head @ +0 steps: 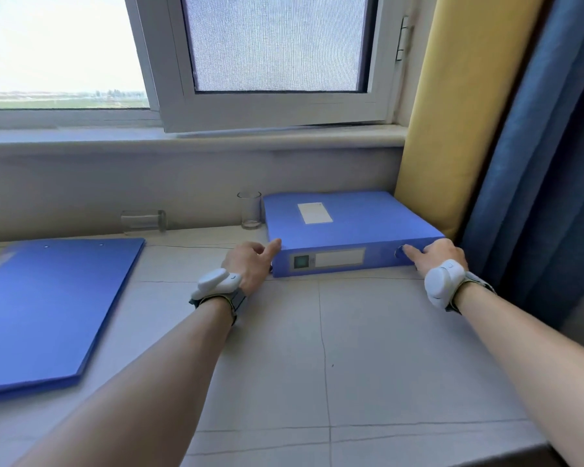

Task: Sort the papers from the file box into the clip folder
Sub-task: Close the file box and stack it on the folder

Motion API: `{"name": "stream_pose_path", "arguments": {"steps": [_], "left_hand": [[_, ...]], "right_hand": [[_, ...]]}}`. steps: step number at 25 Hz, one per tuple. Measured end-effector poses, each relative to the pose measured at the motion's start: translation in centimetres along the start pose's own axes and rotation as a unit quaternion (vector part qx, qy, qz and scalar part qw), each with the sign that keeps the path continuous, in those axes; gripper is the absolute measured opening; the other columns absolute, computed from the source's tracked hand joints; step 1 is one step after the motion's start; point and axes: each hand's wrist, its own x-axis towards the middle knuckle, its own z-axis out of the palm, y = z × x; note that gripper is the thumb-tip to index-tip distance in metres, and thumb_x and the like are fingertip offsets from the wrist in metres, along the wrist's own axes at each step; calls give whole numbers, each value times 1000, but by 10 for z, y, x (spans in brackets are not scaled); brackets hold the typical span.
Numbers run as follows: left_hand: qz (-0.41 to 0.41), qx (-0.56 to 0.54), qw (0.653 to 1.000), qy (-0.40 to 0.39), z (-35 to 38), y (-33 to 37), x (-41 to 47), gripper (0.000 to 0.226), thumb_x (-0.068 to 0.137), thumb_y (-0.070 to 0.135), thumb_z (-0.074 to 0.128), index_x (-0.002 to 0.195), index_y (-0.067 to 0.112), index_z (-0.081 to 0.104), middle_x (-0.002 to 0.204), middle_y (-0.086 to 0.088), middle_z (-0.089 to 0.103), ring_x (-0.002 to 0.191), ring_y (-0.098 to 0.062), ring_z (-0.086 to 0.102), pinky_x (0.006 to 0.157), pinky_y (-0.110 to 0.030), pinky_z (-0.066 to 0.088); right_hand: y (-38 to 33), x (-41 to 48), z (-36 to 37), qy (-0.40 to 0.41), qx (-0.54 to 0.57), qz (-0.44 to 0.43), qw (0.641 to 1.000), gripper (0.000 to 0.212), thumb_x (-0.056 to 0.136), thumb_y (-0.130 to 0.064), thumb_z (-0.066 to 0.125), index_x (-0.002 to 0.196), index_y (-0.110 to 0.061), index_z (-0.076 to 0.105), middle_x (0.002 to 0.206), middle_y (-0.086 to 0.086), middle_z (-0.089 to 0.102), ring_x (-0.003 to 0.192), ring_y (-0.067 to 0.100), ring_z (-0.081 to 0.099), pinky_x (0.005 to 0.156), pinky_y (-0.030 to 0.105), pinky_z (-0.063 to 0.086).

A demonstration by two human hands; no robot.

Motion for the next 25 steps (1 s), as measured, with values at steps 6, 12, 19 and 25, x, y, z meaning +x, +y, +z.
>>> {"name": "stream_pose_path", "arguments": {"steps": [6, 12, 19, 25], "left_hand": [[-20, -22, 998, -54, -12, 0, -5, 67, 92, 63, 32, 95, 8, 70, 92, -11, 75, 77, -29, 65, 86, -40, 54], [-40, -36, 989, -140, -41, 0, -14, 57, 96, 55, 33, 115, 9, 62, 99, -7, 67, 76, -22, 58, 59, -25, 47], [-7, -30, 989, -143, -48, 2, -21, 46, 98, 49, 36, 111, 13, 62, 97, -8, 61, 81, -22, 55, 63, -29, 50], [-54, 121, 991, 5, -164, -36, -14, 52, 94, 55, 39, 97, 13, 69, 104, -11, 69, 104, -32, 63, 86, -32, 46]], "right_hand": [[-31, -27, 5, -26, -15, -57, 998, 53, 86, -44, 57, 51, -8, 40, 59, 11, 51, 68, 29, 50, 49, 27, 33], [-72, -50, 9, -4, -28, -64, 998, 44, 77, -48, 60, 62, -7, 54, 66, 10, 65, 65, 29, 62, 52, 25, 41], [-115, -84, 22, -46, -24, -120, 991, 44, 80, -48, 60, 59, -10, 50, 59, 7, 51, 56, 26, 46, 46, 23, 29], [-208, -146, 65, -144, 97, -201, 964, 38, 78, -48, 62, 70, -11, 62, 77, 5, 64, 74, 26, 57, 59, 24, 40]]}}
